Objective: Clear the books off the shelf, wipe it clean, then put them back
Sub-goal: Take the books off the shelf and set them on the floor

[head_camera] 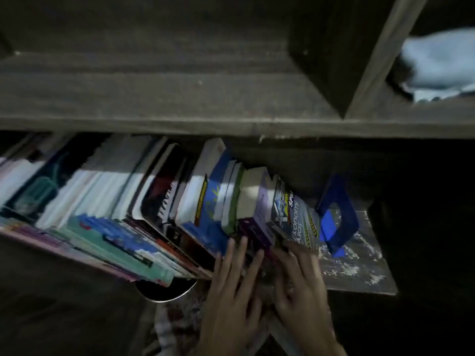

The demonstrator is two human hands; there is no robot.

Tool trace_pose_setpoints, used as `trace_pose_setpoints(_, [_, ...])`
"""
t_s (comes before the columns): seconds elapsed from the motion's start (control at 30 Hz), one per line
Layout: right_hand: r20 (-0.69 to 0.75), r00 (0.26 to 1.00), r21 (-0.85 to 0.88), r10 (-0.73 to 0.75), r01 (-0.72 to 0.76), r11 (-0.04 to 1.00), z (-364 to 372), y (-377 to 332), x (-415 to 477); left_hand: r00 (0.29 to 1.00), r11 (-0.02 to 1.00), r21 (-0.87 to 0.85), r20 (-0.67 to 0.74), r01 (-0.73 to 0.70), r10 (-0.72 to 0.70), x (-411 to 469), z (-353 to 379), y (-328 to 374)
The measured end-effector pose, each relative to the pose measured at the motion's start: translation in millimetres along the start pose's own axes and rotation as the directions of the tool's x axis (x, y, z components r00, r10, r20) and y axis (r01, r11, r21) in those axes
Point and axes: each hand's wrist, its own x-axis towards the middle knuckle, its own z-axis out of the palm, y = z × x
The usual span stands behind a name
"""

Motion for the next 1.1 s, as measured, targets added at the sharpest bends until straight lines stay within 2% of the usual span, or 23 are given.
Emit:
trace_pose_setpoints(0.1, [-0.084, 0.996, -0.026, -0.019, 0.017, 1.000, 23, 17, -7, 0.998, 0.999, 0.024, -0.054, -0.022, 0.024, 0, 23, -8])
trace_pose_setpoints(0.2, [-0.158, 0.987, -0.019, -0.026, 0.023, 1.000, 41, 32, -13, 0.994, 0.989, 0.132, -0.072, -0.070, 0.080, -2, 43, -14])
trace_pose_setpoints(0.27, [-0.179, 0.983, -0.022, -0.023, 0.020, 1.000, 47, 40, -16, 0.996, 0.979, 0.196, -0.061, -0.056, 0.069, -2, 48, -18])
trace_pose_setpoints(0.33, [-0.142, 0.990, -0.080, -0.008, -0.003, 0.997, 52, 44, -16, 0.997, 0.967, 0.249, -0.033, -0.057, 0.067, -1, 51, -22])
trace_pose_setpoints(0.47, [-0.038, 0.999, -0.201, 0.030, -0.037, 0.979, 50, 41, -17, 0.999, 0.970, 0.237, 0.024, -0.051, 0.046, -1, 42, -17])
trace_pose_setpoints(0.77, [0.073, 0.982, -0.137, 0.172, -0.161, 0.977, 35, 34, -4, 0.995, 0.970, 0.238, 0.094, -0.042, 0.020, -3, 28, -15])
trace_pose_setpoints(0.87, [0.143, 0.960, -0.224, 0.241, -0.206, 0.952, 30, 33, 4, 0.994, 0.961, 0.276, 0.105, -0.027, -0.003, -3, 21, -7])
trace_pose_setpoints(0.93, [0.171, 0.940, -0.270, 0.294, -0.242, 0.932, 28, 35, 7, 0.997, 0.972, 0.234, 0.074, -0.002, -0.016, -1, 15, 0])
trace_pose_setpoints(1.03, [0.138, 0.923, -0.169, 0.360, -0.337, 0.926, 27, 40, 9, 1.000, 0.996, 0.090, 0.001, 0.003, -0.004, 4, 6, 6])
trace_pose_setpoints(1.1, [0.155, 0.899, -0.154, 0.410, -0.388, 0.909, 28, 44, 10, 1.000, 1.000, -0.010, 0.029, 0.007, -0.007, 14, -5, 11])
